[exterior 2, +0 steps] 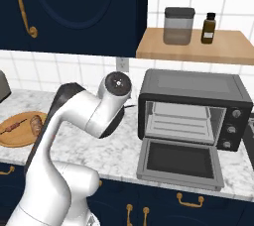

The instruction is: Pick up the kebab skewer and baguette bread, and place them inside the toaster oven. Close the toaster oven door and start by setting the timer.

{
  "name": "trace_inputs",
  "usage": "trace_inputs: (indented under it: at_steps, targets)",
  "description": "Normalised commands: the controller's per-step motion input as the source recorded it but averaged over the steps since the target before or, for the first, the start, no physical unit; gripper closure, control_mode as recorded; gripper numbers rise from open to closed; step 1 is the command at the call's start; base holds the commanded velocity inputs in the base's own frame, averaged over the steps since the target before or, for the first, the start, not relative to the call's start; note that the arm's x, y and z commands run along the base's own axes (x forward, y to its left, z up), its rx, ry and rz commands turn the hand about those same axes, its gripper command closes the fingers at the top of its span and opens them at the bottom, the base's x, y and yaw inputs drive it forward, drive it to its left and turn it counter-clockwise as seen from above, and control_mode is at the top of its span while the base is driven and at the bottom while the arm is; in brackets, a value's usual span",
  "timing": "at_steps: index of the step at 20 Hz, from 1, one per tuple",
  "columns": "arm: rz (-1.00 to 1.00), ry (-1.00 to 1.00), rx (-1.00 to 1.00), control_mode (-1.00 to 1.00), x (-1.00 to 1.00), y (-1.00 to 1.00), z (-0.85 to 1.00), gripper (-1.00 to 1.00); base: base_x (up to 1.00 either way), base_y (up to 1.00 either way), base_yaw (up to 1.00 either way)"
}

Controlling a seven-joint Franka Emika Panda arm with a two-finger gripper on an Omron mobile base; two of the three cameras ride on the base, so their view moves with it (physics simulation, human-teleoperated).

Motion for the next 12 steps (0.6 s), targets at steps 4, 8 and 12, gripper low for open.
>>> trace_inputs:
  at_steps: [4, 8, 12]
  targets:
    - [0.09, -0.27, 0.01, -1.0, -0.45, -1.0, -0.38, -1.0, 0.0, 0.0, 0.0]
    - [0.05, -0.14, 0.03, -1.0, -0.03, -1.0, -0.26, -1.0, 0.0, 0.0, 0.0]
    - [0.01, -0.06, 0.14, -1.0, 0.19, -0.84, -0.03, -1.0, 0.0, 0.0, 0.0]
